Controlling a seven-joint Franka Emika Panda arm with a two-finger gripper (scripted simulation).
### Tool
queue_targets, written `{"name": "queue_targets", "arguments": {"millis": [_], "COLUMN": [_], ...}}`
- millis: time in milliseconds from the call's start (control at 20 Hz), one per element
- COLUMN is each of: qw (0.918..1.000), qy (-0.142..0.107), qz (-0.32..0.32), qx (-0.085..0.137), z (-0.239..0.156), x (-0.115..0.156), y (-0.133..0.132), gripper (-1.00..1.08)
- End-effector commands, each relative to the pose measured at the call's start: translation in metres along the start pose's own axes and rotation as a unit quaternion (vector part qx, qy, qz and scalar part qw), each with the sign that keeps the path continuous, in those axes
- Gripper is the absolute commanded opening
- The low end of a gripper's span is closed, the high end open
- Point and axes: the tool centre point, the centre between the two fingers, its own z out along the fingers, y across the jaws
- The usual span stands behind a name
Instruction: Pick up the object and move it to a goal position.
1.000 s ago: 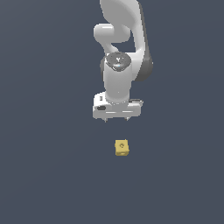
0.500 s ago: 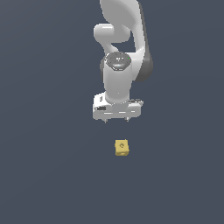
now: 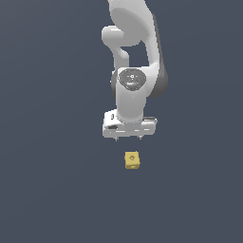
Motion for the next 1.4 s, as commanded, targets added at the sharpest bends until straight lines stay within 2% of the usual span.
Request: {"name": "queue_targets", "arguments": {"millis": [0,300,600,1100,1350], "qw": [1.0,1.0,1.0,1.0,1.0], "qy": [0.0,0.001,0.002,0.001,0.002], "qz": [-0.001,-0.003,-0.004,-0.005,-0.005], "qx": [-0.001,-0.003,-0.004,-0.004,-0.004], "z": [0.01,0.037,0.055,0.065,0.087], "x": [0.01,0.036,0.051,0.054,0.054], "y": [-0.003,-0.01,-0.015,-0.017,-0.017], "gripper": [1.0,1.0,1.0,1.0,1.0]}}
